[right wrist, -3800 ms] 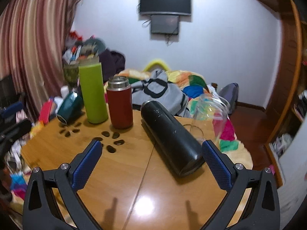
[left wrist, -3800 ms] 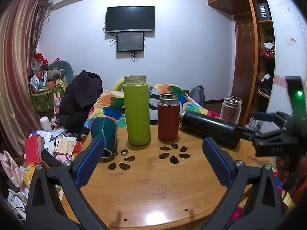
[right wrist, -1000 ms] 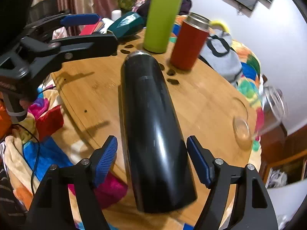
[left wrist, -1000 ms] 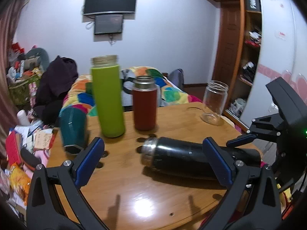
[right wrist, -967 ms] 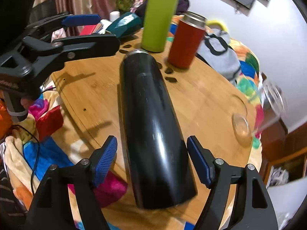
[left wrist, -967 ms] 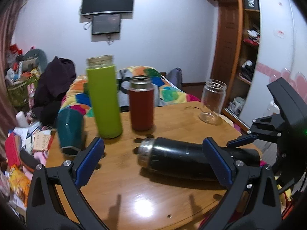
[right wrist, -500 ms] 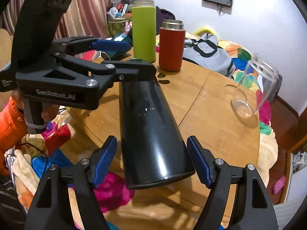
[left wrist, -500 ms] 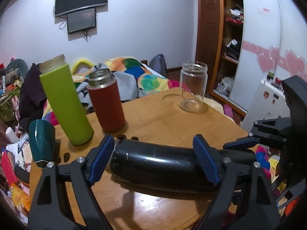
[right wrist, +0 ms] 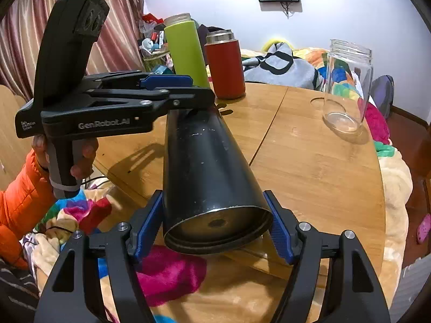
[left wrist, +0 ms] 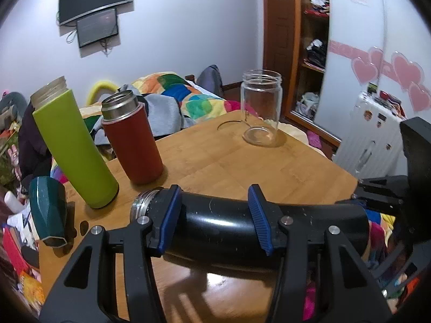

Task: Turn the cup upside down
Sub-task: 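Rotate the black thermos upright with the left gripper, holding it with the right gripper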

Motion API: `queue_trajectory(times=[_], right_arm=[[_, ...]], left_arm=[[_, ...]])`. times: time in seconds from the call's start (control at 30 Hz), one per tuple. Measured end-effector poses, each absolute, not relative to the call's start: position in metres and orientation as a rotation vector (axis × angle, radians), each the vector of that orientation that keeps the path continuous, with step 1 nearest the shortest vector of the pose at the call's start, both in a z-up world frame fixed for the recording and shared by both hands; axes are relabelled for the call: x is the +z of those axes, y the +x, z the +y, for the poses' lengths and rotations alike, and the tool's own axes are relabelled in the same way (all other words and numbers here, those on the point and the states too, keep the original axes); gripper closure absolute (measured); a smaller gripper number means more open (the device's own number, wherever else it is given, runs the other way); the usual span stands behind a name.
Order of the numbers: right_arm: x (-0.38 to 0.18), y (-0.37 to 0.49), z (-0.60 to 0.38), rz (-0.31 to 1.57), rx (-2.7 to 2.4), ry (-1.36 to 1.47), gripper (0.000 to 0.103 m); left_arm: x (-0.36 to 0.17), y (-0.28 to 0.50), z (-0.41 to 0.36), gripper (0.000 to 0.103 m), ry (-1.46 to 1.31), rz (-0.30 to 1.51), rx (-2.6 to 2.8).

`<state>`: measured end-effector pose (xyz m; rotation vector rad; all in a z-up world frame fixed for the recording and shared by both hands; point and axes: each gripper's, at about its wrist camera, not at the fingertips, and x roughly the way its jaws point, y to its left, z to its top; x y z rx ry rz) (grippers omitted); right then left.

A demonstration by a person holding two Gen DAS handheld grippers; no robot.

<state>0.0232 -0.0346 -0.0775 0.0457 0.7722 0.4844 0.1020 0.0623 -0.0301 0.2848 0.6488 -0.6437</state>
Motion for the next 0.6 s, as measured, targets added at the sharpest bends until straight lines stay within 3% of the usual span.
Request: queue_trajectory(times=[0.1,0.17,0.23,0.47,0.6], right_arm=[[-0.077,0.024,-0.035,0.769,0.487,0.052,0.035],[-0.077,0.024,-0.036,0.770,0.491,0.057,0.035],[-0.078,0.024,-0.037,0.770,0.493,0.062,0.035],[-0.078,0.024,-0.038,0.771,0.500,0.089,0.036],[-0.078,0.024,-0.038,0.778,0.502,0.085,0.036]], left_arm=[[-0.023,0.100,0.068,0.042,0.323,0.659,-0.672],[-0.017,0.097,0.073,0.018,0.363,0.651,-0.672],[-0.012,0.094,0.076,0.010,0.391,0.651,-0.695],[-0.018,0.082,0.057,0.010,0.653,0.676,-0.694],[-0.023,0.076,0.047,0.005,0.752,0.676,-0.737]])
